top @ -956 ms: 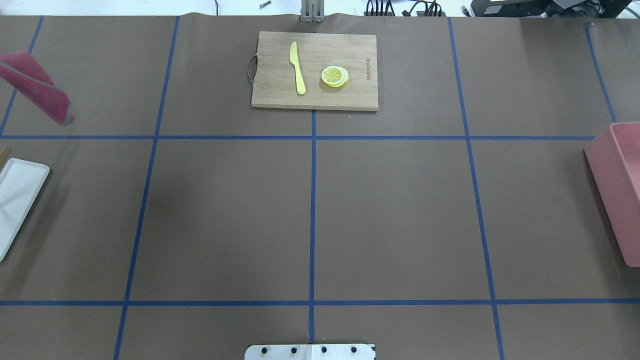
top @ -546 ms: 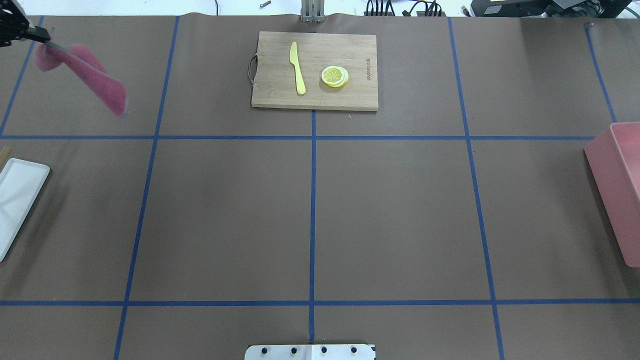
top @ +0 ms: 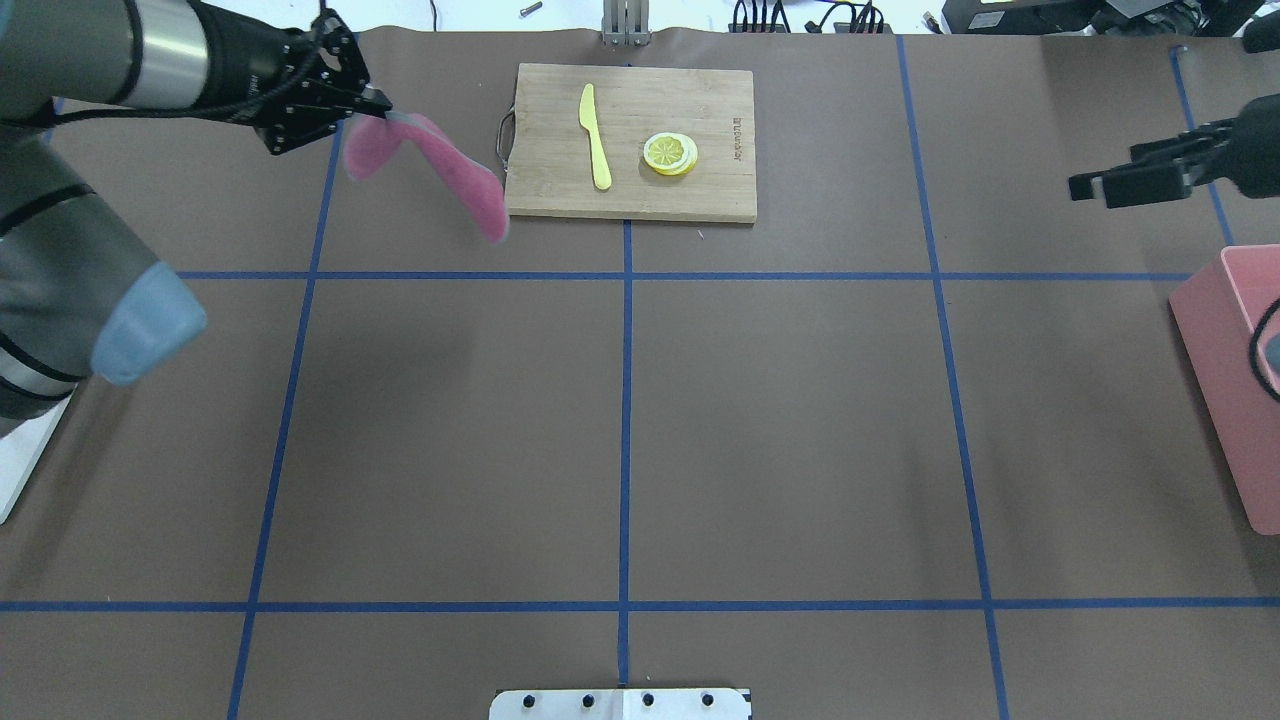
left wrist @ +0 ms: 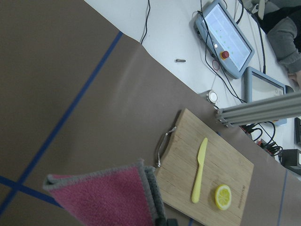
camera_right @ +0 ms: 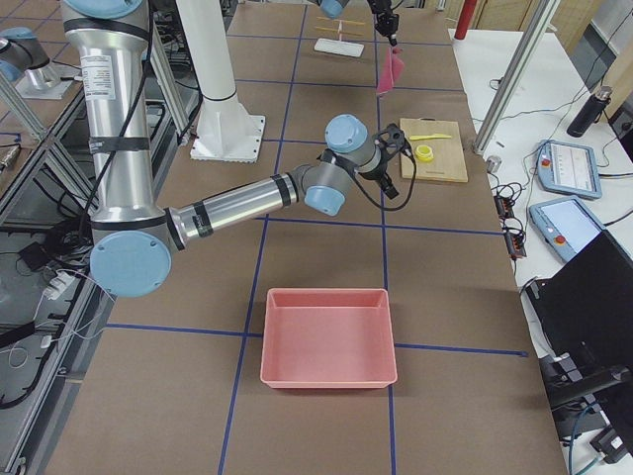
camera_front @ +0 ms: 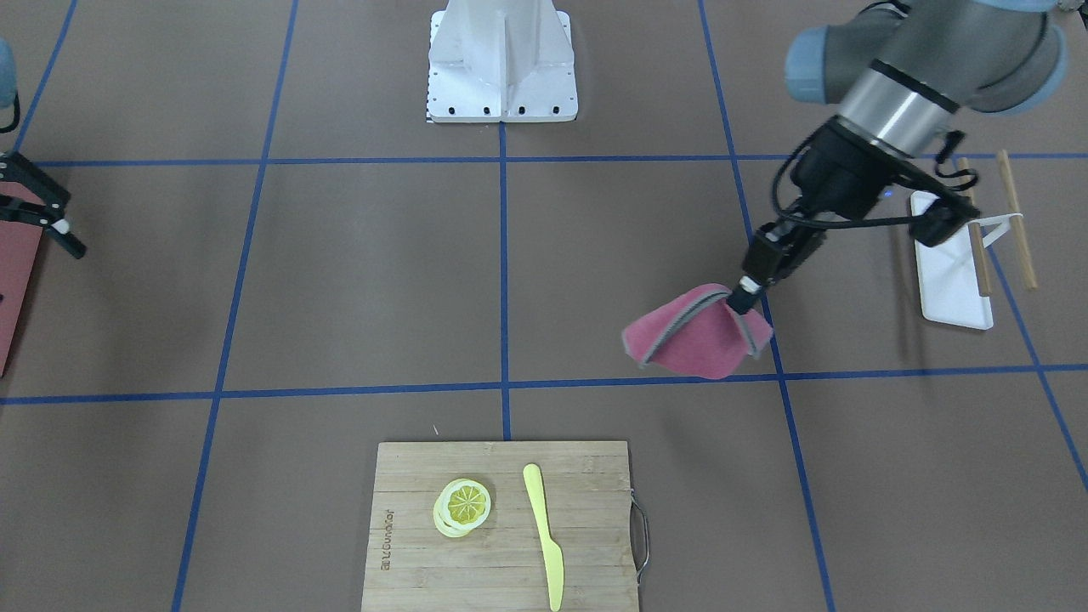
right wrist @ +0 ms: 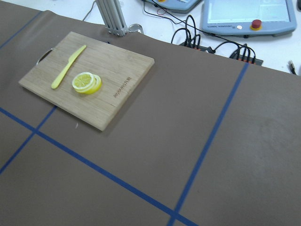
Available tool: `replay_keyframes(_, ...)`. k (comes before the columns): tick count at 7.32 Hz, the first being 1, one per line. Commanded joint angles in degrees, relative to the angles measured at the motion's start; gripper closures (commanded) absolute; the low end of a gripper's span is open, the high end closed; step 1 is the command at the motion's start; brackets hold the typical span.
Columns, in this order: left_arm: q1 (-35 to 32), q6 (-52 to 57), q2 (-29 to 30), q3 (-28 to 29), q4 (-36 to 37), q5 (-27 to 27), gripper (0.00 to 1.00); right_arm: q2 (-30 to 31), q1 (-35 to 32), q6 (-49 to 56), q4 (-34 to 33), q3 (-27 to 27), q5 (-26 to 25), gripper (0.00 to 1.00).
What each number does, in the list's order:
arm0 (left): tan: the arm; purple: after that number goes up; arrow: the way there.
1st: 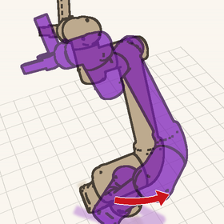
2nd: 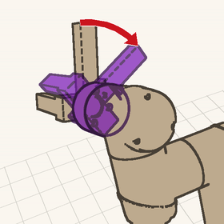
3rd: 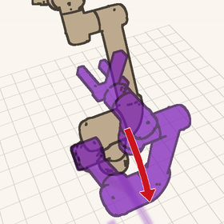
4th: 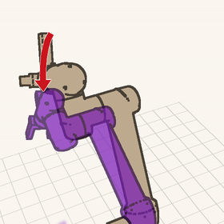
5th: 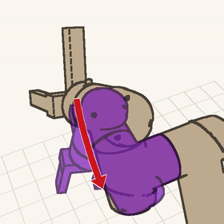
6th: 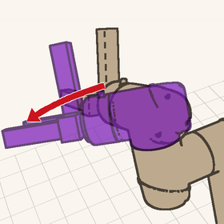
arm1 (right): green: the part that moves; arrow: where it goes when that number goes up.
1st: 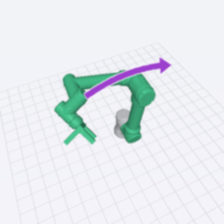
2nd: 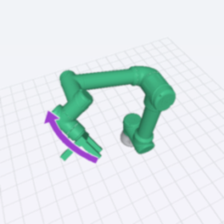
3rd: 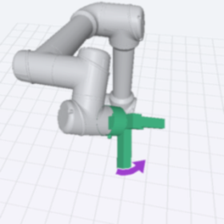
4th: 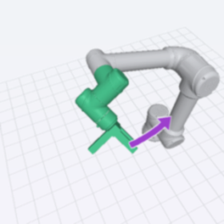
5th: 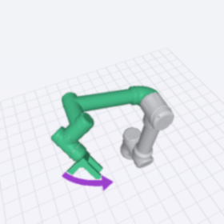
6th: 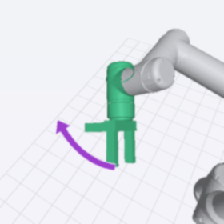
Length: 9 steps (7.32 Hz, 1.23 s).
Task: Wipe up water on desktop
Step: 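Move the pink cloth toward the board with the left gripper while the right arm approaches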
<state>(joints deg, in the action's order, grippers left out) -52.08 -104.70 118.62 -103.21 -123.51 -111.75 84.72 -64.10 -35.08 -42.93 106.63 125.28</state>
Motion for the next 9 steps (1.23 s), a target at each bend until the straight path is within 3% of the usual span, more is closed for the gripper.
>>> replay_keyframes(1, 7.0, -5.2, 4.8, 0.6, 1.4, 8.0, 1.00, -6.7, 13.2, -4.6, 3.1, 0.3, -14.6, 0.03)
replay_keyframes(3, 12.0, -9.5, 9.1, 1.3, 1.6, 12.1, 1.00, -11.8, 26.2, -6.8, 3.1, 0.3, -32.3, 0.04)
replay_keyframes(4, 14.1, -10.8, 11.0, 1.4, 1.6, 13.4, 1.00, -14.1, 30.8, -6.8, 3.0, 0.2, -38.3, 0.04)
replay_keyframes(6, 16.1, -11.7, 13.0, 0.7, 1.5, 13.8, 1.00, -14.9, 37.1, -6.5, 2.9, -0.5, -45.5, 0.06)
replay_keyframes(9, 16.2, -11.8, 13.0, -2.3, 1.5, 13.5, 1.00, -15.5, 38.6, -5.8, 2.3, -1.5, -47.3, 0.19)
